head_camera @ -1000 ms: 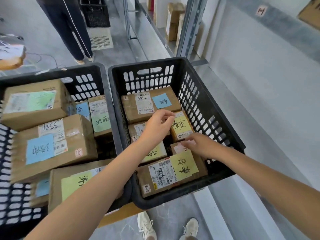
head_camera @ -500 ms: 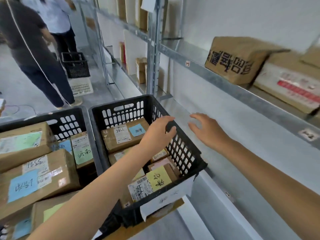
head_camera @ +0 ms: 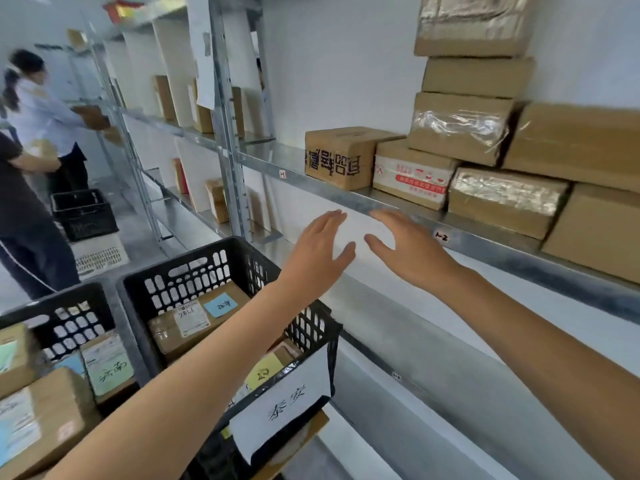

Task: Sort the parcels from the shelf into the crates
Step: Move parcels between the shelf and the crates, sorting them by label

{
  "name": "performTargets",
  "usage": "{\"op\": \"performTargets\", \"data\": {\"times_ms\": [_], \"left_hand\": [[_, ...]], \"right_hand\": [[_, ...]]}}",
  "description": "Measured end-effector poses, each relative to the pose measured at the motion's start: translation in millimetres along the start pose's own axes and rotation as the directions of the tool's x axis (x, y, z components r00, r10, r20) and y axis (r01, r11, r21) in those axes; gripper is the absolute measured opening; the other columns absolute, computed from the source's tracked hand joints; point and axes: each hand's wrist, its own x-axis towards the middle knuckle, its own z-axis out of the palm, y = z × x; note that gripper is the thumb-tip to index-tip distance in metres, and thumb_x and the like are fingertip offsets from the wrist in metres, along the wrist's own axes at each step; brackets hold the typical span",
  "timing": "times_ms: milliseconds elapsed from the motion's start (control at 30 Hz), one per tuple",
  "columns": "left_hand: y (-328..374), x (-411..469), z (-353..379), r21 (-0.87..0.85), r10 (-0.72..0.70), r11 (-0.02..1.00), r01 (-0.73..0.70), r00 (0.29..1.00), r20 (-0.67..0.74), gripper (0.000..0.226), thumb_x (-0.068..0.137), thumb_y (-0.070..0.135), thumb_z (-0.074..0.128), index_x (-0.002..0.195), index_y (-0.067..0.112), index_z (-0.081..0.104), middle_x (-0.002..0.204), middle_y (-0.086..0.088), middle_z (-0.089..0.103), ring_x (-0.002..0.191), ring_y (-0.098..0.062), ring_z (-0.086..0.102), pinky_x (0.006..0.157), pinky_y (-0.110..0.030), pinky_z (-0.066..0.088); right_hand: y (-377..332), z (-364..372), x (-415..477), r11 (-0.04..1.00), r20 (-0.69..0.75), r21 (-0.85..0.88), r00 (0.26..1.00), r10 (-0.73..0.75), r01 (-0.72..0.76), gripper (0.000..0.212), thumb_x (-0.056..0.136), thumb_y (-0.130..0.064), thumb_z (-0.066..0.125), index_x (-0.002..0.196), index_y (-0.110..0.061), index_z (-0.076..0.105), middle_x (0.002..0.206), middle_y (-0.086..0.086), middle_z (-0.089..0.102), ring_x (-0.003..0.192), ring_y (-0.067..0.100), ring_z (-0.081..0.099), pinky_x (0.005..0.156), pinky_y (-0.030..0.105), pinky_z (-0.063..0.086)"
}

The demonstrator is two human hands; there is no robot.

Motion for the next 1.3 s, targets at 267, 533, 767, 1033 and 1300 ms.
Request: {"op": "performTargets", "data": {"times_ms": [267,533,767,1033,1300], "left_hand": [[72,29,-14,-0.062,0.236,0.969,-0.239,0.970,-0.053,0.052,0.096,0.019,0.061,0.143,0.001,0.046,0.147,-0.014,0.048,0.138,-0.028,0.042,0.115,-0.038,0.033],[143,54,-2,-0.173,0.347,0.920,-0.353,0.936,-0.065,0.044,0.097,0.017,0.058,0.139,0.004,0.048,0.139,-0.012,0.052,0.127,-0.026,0.047,0.098,-0.022,0.032],[180,74,16,-0.147,0.426,0.892,-0.429,0.903,-0.048,0.055,0.098,0.023,0.055,0.148,0.008,0.038,0.153,-0.008,0.040,0.141,-0.022,0.035,0.112,-0.027,0.027],[200,97,41,-0.128,0.308,0.944,-0.306,0.951,0.001,0.065,0.101,0.031,0.050,0.155,0.009,0.021,0.156,-0.012,0.032,0.142,-0.026,0.033,0.110,-0.038,0.035],[214,118,59,-0.425,0.135,0.899,-0.103,0.990,0.046,0.060,0.100,0.027,0.053,0.151,0.009,0.028,0.127,-0.006,0.056,0.105,-0.013,0.060,0.078,-0.014,0.041]], "right_hand": [[-7,-83,-35,0.999,-0.162,-0.051,0.987,-0.013,0.005,0.049,0.101,-0.033,0.051,0.146,-0.017,0.043,0.148,0.000,0.045,0.135,0.020,0.042,0.109,0.034,0.037],[11,-161,-79,0.978,-0.325,-0.177,0.944,0.050,-0.113,0.052,0.101,-0.036,0.049,0.150,-0.020,0.038,0.158,0.002,0.034,0.148,0.019,0.023,0.116,0.033,0.022],[48,-222,-112,0.908,-0.481,-0.307,0.869,0.111,-0.286,0.055,0.102,-0.036,0.047,0.150,-0.014,0.036,0.159,0.004,0.030,0.146,0.021,0.027,0.115,0.034,0.021],[97,-255,-138,0.858,-0.578,-0.168,0.753,0.314,-0.486,0.060,0.100,-0.032,0.050,0.151,-0.006,0.031,0.156,0.009,0.025,0.128,0.031,0.049,0.107,0.040,0.039],[122,-262,-135,0.788,-0.466,0.092,0.673,0.575,-0.609,0.062,0.099,-0.045,0.047,0.148,-0.010,0.031,0.142,0.014,0.047,0.125,0.031,0.049,0.091,0.038,0.039]]}}
